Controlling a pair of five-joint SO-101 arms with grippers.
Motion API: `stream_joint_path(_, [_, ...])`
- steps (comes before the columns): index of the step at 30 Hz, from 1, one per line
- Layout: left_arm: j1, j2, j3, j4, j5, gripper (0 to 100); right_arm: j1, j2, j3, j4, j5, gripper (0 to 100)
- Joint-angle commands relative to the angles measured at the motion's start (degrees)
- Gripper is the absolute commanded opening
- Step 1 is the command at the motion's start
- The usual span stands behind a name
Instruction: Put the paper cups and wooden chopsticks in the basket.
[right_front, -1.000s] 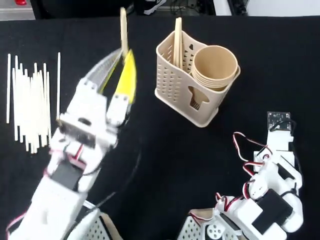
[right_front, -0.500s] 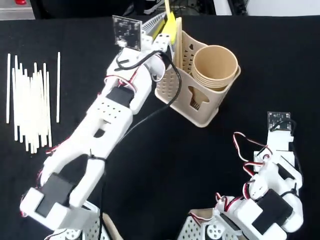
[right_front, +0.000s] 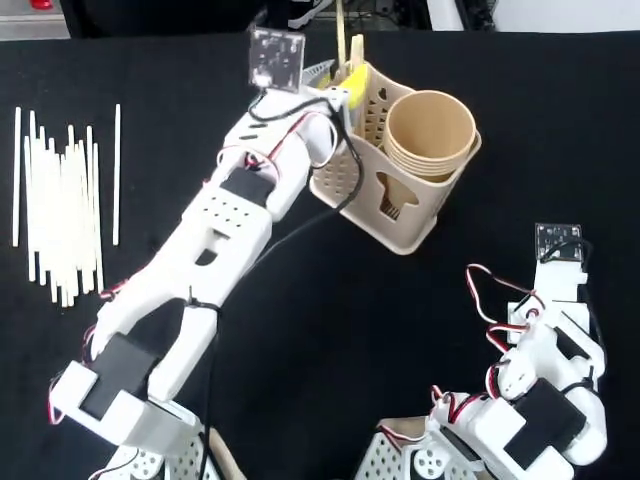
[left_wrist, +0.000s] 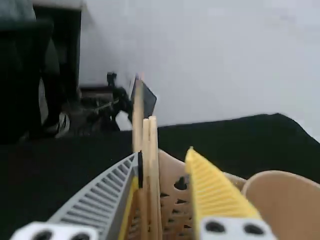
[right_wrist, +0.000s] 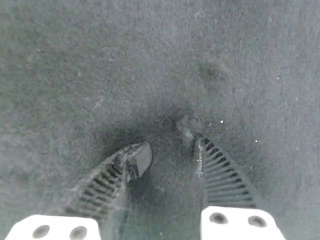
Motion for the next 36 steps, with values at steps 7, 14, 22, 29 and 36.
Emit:
stream_joint_path(7, [-0.04,-3.96,-20.88,29.10,1.49,19,-1.23,1.01,1.80,4.75,0.00,17.1])
stream_joint_path(14, [-3.38,-18.29,-27.91,62.33,-19.52,17,2.64,1.01,-14.29,27.78,0.00,9.9])
stream_joint_path(22, [-35.91,-32.18,-25.89,86.33,-30.77,17,5.27,1.01,-39.25,57.32,0.44,9.5])
stream_joint_path(29, [-45.93,-32.88,6.37,80.53,-34.81,17,0.97,1.01,-68.00,85.01,0.00,9.6])
stream_joint_path(36, [-46.90,-37.45,33.45,59.16,-33.23,17,-7.38,-5.32,-81.01,85.27,-18.29,28.6])
